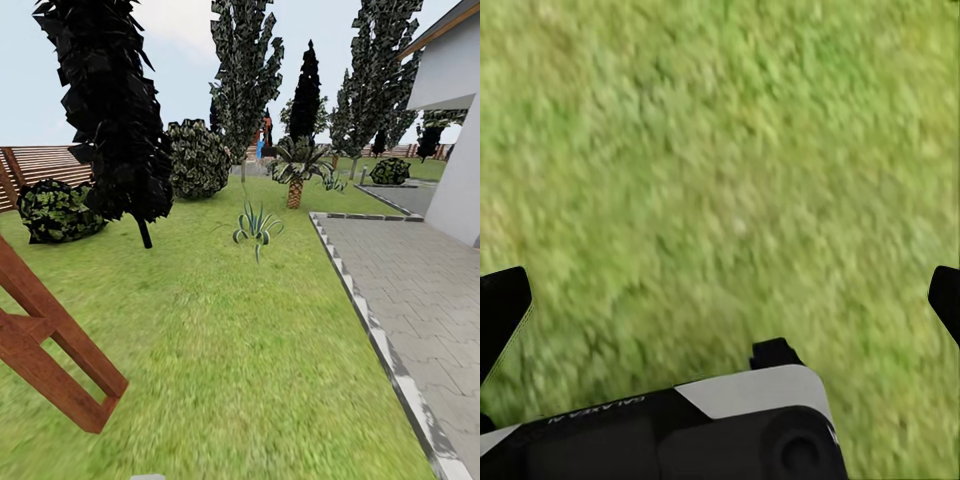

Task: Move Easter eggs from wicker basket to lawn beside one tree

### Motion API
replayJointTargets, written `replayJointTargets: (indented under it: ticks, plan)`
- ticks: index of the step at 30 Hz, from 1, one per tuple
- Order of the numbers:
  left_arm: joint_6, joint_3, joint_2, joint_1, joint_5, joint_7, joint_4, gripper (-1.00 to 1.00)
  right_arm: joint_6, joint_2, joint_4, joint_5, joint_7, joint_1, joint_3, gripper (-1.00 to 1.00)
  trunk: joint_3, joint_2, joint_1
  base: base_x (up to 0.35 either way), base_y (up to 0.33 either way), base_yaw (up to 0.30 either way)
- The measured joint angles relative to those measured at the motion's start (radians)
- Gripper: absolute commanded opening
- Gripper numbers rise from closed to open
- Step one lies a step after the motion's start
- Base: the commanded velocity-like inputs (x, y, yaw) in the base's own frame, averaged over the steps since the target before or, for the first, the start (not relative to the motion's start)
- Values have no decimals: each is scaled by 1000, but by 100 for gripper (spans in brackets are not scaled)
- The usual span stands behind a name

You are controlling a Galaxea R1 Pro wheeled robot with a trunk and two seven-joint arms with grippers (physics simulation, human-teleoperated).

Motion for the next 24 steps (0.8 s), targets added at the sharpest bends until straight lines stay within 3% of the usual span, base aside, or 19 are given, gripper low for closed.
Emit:
replayJointTargets:
  ticks: [24]
  plan:
    - [0, -1, -3, 0, 0, 0, 0, 100, 0, 0, 1, 1, 0, 0, 0, 100, -28, 0, 0, 336, 0, 0]
